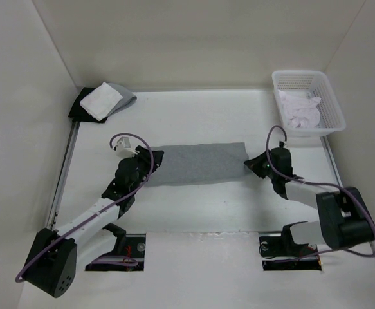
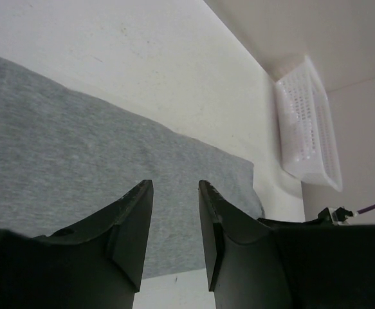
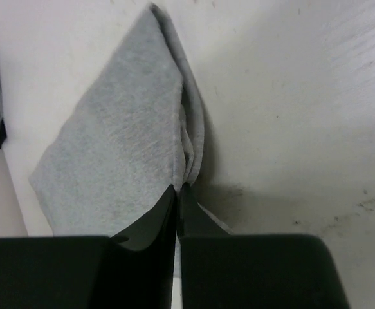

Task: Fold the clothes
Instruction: Fold the tank top

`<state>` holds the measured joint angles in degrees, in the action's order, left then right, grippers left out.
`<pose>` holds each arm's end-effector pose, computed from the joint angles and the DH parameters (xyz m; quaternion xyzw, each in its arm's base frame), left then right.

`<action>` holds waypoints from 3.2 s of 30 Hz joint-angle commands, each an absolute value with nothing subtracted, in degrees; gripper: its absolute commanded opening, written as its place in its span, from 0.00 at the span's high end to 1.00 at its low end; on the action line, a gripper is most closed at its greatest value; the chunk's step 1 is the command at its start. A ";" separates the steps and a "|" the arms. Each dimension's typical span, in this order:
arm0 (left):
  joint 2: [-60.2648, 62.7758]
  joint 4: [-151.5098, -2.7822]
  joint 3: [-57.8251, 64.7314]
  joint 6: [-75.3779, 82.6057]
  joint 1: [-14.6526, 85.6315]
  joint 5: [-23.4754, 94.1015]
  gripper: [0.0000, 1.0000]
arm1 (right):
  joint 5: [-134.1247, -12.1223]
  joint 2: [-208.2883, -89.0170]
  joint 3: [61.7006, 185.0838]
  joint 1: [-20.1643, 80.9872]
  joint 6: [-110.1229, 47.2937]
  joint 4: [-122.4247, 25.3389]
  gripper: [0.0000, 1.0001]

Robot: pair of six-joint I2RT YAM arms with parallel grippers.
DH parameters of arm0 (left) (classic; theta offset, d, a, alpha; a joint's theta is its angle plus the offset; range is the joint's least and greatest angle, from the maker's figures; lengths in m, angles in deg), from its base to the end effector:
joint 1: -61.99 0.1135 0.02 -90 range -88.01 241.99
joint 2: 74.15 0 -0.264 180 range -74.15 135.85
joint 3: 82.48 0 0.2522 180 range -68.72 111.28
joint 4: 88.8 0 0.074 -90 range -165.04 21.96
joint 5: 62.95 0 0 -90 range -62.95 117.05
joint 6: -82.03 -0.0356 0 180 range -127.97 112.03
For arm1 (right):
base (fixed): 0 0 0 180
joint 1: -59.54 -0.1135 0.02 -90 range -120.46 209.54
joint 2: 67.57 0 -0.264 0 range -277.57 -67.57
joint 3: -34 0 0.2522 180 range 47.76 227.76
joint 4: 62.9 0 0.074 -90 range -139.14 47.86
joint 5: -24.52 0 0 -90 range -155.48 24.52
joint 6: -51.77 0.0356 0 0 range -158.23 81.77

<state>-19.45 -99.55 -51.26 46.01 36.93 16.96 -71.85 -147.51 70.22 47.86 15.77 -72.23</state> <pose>0.1885 -0.0812 0.2044 -0.2475 0.7398 -0.3428 0.5235 0.2405 0.0538 0.1374 0.2946 0.8330 0.2939 0.3647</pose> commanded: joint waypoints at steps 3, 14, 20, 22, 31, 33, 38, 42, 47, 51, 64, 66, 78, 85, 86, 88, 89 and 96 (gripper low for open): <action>-19.13 -104.75 -49.12 46.00 34.35 17.12 0.67 | -64.88 -132.99 70.78 49.92 12.06 -68.24 0.99; -22.11 -105.19 -50.96 47.67 32.24 17.12 0.67 | -47.47 -128.90 93.61 27.27 -5.26 -46.25 0.97; -27.73 -102.56 -53.16 48.37 33.64 17.12 0.66 | -41.32 -146.37 107.50 11.09 -9.13 -41.41 0.97; -29.93 -101.07 -53.60 48.37 34.70 17.12 0.66 | -40.96 -152.80 111.90 7.74 -9.14 -40.18 0.97; -36.62 -95.26 -54.30 48.64 40.23 17.30 0.63 | -39.90 -170.15 127.13 -1.23 -5.71 -36.39 0.57; -35.40 -95.78 -53.87 48.46 40.33 17.47 0.63 | -39.64 -165.60 122.67 -1.32 -5.45 -38.67 0.57; -26.01 -101.57 -51.76 48.02 35.42 17.12 0.62 | -42.09 -155.03 108.69 5.16 -2.29 -46.75 0.69; -15.38 -107.29 -49.30 46.27 30.32 16.16 0.63 | -52.80 -157.56 105.33 12.28 0.08 -51.67 0.93; -6.14 -112.30 -48.68 46.52 27.32 14.75 0.65 | -58.88 -162.40 104.27 15.20 3.42 -60.03 0.58; -2.88 -112.57 -49.64 46.79 25.92 13.52 0.65 | -62.58 -166.18 104.71 15.11 5.53 -62.23 0.50; 3.63 -114.77 -52.54 47.58 25.12 12.37 0.67 | -64.95 -174.27 109.54 15.29 8.79 -63.11 0.74; 4.59 -114.86 -52.63 47.58 25.12 12.37 0.67 | -64.96 -174.36 110.24 15.46 9.14 -63.11 0.81; 4.26 -114.33 -53.86 48.72 25.12 12.64 0.69 | -66.28 -185.00 132.75 17.31 9.32 -57.93 0.52; -5.05 -109.16 -53.87 49.16 24.95 12.46 0.68 | -60.74 -171.39 117.04 16.08 5.45 -63.72 0.68; -6.20 -108.10 -53.34 48.99 24.94 12.29 0.68 | -60.82 -170.67 115.80 16.17 5.45 -63.64 0.75; -7.87 -106.69 -52.55 48.81 24.94 12.02 0.68 | -61.96 -170.23 114.12 16.08 4.93 -63.29 0.85; -8.40 -106.42 -52.20 48.81 24.94 11.85 0.68 | -62.58 -171.10 113.94 16.08 4.58 -63.20 0.87; -8.67 -106.33 -52.36 49.51 23.89 11.50 0.68 | -66.80 -182.78 121.49 17.04 5.80 -63.02 0.90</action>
<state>-7.67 -106.02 -53.69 48.70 24.56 12.27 -65.03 -178.66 117.69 16.47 6.00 -60.86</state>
